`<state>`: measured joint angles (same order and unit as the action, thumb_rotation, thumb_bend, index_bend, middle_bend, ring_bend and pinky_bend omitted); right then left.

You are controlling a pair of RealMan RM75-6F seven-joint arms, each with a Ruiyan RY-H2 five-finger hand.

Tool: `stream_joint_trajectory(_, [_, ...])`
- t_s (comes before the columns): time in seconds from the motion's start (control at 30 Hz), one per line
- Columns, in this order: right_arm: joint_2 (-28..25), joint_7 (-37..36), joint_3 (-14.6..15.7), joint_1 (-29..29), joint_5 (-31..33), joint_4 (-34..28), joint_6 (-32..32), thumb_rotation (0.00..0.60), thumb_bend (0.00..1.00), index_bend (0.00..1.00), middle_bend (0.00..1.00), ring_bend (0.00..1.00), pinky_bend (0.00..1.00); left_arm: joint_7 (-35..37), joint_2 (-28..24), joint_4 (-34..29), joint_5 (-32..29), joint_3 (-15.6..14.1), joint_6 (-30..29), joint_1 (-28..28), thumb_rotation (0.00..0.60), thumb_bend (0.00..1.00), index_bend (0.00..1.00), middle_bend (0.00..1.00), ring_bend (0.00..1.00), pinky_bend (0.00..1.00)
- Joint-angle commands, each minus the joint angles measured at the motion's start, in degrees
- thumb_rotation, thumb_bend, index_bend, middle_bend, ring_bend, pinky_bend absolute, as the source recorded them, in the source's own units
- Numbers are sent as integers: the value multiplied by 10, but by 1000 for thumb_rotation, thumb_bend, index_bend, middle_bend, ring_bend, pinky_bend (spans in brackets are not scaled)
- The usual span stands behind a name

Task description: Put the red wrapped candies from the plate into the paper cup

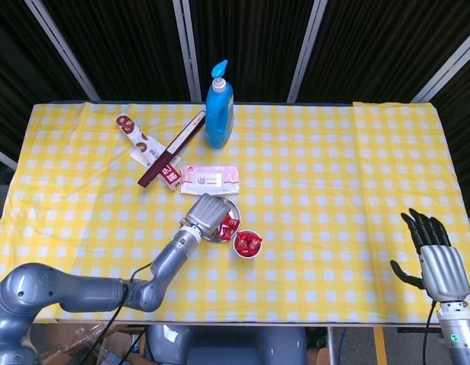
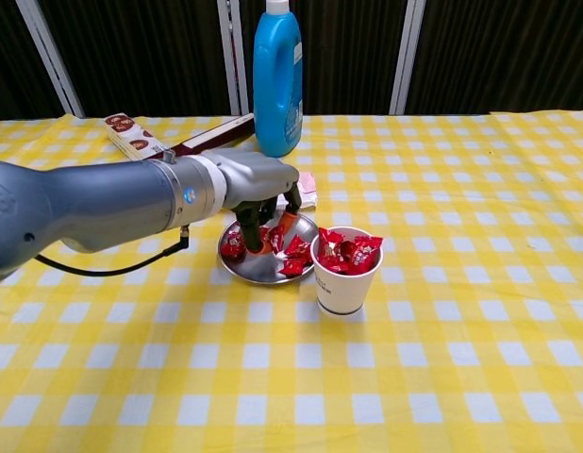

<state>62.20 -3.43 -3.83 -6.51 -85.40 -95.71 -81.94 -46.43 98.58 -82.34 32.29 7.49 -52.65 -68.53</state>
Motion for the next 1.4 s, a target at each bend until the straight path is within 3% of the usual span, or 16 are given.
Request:
stream_joint_trajectory(0.03, [0, 1, 0, 0, 0, 0, 0, 600, 357, 0, 0, 0, 0, 11, -27, -34, 7, 16, -17, 6, 600, 430, 550, 846, 905, 952])
stream_joint_trajectory(0.3, [2, 6, 0, 0, 1, 1, 0, 600, 356, 0, 0, 0, 0, 39, -63, -114, 24, 64, -39, 2, 600, 422, 540, 848, 905, 951])
stream_joint_trajectory(1.0, [-1, 3, -1, 1, 0, -1, -2, 600, 356, 0, 0, 0, 0, 10, -6, -113, 6, 51, -25, -50, 600, 250, 466, 838, 904, 951])
stream_joint_trajectory(1.23, [0, 5, 0, 1, 0, 0, -2, 600, 355, 0, 0, 0, 0, 39, -19, -128, 23, 64, -45, -36, 600, 236, 401, 826, 897, 949])
stream_joint_trajectory(1.4, [1, 7, -1, 2, -1, 2, -5, 600, 356, 0, 0, 0, 0, 85, -48, -173, 43, 82, -77, -6, 600, 233, 367, 762, 839, 897])
